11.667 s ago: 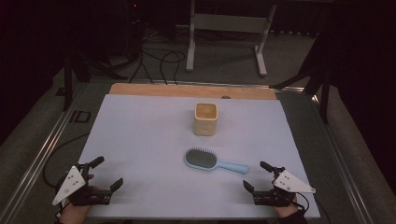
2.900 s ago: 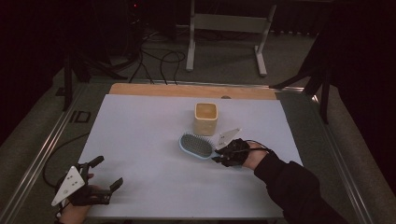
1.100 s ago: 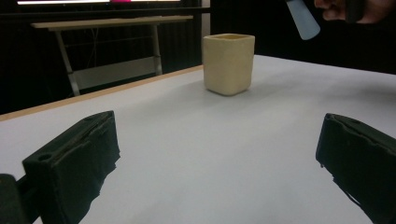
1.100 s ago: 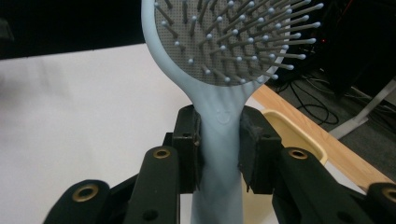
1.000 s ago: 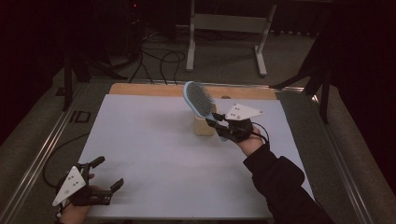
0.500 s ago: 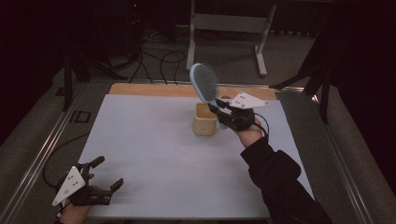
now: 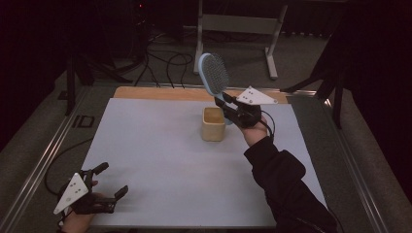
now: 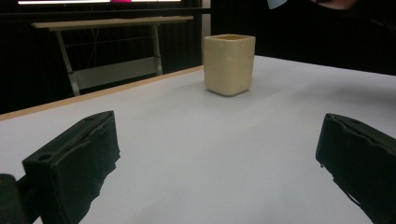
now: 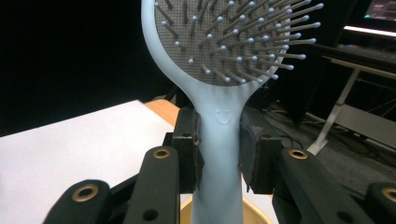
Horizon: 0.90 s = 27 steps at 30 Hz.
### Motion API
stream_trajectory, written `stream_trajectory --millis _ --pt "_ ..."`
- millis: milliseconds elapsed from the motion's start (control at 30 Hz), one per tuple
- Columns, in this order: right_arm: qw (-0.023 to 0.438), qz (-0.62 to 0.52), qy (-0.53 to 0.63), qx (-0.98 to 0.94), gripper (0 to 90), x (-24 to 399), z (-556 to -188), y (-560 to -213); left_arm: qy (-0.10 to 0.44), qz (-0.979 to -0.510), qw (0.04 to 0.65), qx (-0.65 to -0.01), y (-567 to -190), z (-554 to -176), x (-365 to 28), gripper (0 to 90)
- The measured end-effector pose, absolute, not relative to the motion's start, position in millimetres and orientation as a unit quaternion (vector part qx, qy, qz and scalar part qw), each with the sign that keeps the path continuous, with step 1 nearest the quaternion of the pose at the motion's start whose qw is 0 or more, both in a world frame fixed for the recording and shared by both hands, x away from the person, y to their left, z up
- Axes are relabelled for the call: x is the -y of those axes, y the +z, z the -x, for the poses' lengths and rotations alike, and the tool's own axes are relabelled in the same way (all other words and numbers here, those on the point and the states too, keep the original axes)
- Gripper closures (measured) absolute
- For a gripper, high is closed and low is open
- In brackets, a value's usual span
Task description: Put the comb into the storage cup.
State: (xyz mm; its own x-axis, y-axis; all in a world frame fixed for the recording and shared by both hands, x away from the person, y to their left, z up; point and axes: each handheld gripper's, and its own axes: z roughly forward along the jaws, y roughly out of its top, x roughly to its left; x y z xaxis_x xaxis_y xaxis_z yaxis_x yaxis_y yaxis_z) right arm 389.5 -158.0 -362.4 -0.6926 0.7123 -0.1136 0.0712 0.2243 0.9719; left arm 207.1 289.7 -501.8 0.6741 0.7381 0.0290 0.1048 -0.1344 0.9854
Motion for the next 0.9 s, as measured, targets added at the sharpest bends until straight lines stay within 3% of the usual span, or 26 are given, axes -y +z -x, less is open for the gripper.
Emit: stream_trajectory --millis 900 --pt "0.328 -0.314 0.592 -0.666 70.4 140 -412 -363 0.267 -0.703 0.587 -0.3 -503 -208 -290 0.0"
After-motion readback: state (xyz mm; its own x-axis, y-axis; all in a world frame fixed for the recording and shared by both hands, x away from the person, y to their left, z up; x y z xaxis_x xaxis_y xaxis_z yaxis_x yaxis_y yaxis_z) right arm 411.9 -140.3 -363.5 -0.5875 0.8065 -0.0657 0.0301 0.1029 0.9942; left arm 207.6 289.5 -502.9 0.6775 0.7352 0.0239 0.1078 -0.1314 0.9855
